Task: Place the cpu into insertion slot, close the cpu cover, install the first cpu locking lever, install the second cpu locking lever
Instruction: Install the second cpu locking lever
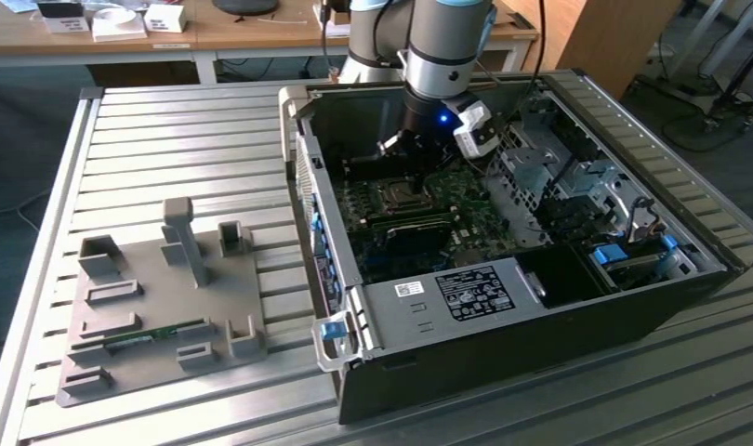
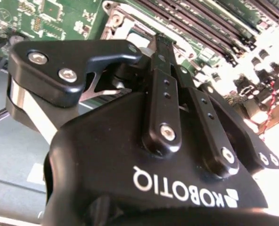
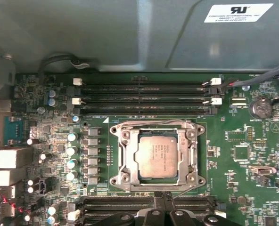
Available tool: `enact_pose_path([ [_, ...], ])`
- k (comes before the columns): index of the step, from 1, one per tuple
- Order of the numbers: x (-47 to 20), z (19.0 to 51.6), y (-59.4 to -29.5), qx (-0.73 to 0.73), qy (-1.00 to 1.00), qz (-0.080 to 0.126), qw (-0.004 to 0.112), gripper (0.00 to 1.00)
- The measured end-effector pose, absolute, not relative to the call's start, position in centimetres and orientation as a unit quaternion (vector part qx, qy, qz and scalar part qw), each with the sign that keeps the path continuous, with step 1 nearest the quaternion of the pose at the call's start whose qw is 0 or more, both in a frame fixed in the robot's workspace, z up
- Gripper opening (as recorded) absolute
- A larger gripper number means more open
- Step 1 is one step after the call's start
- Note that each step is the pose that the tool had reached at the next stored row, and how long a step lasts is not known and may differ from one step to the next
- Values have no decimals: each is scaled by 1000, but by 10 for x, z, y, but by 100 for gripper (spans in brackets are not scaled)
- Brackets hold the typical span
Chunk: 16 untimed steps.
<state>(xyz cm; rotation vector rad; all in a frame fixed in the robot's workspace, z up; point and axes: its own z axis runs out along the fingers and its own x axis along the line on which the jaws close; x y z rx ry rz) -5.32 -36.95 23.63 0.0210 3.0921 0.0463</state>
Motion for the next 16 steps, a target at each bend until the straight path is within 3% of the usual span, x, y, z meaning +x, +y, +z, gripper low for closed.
enact_pose_path([
  [3, -53, 236, -370, 7, 1000, 15, 17, 11],
  [16, -64, 235, -371, 2, 1000, 14, 16, 11],
])
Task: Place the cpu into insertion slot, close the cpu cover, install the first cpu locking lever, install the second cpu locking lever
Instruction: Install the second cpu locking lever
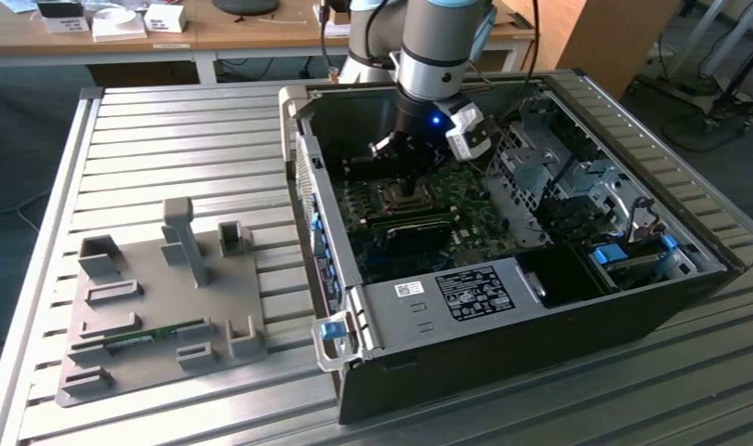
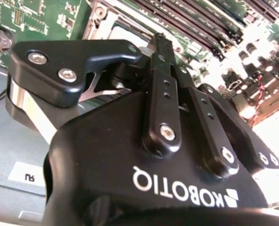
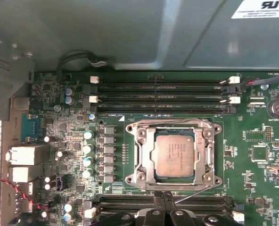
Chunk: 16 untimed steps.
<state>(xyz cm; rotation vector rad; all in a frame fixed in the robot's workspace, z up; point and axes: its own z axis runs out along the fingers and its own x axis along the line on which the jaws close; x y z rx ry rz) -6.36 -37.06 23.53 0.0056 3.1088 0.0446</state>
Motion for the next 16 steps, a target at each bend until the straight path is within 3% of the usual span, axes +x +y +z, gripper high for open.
enact_pose_path([
  [16, -75, 230, -374, -6, 1000, 11, 16, 11],
])
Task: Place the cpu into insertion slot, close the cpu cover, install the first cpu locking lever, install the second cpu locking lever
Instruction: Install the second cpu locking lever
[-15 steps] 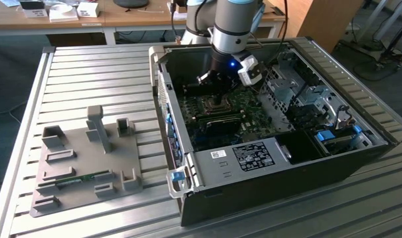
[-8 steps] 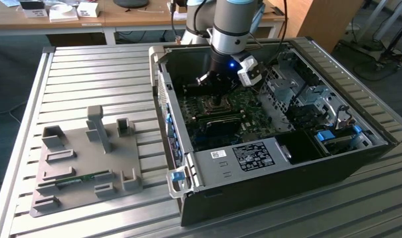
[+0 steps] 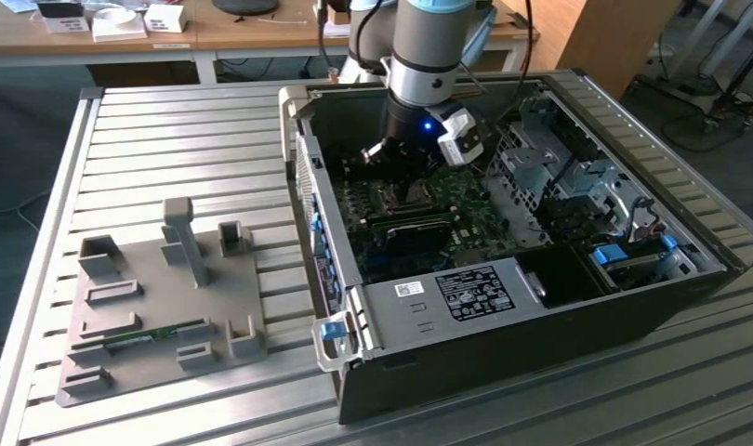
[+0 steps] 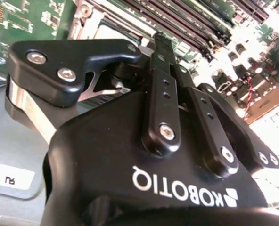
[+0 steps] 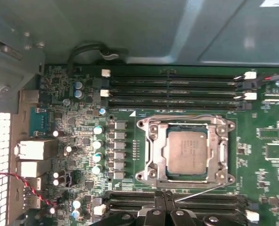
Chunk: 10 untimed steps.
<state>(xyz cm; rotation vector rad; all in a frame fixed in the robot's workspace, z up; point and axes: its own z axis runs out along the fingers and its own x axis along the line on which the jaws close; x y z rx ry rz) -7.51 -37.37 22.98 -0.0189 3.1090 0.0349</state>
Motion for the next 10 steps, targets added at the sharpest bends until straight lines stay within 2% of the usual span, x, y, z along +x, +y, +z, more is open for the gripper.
enact_pose_path([
  [10, -84, 213, -374, -14, 1000, 11, 16, 11],
])
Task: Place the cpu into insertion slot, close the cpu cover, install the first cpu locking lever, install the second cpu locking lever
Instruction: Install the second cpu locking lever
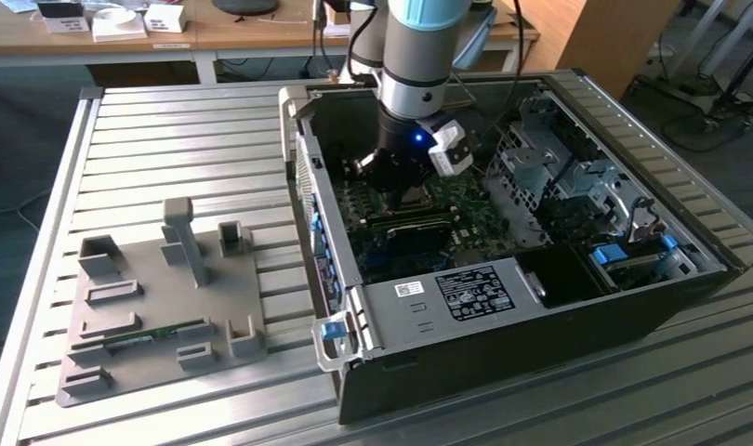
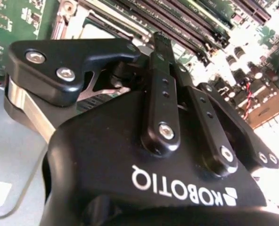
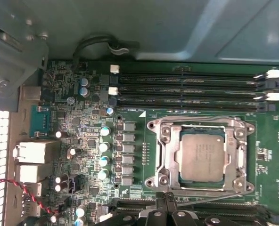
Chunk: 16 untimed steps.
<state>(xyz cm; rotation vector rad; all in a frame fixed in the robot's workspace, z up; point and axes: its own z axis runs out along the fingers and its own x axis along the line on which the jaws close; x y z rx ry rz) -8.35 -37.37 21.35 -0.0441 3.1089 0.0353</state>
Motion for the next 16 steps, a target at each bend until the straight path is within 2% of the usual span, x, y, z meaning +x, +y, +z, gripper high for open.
enact_pose_path([
  [16, -93, 206, -373, -22, 1000, 11, 17, 11],
])
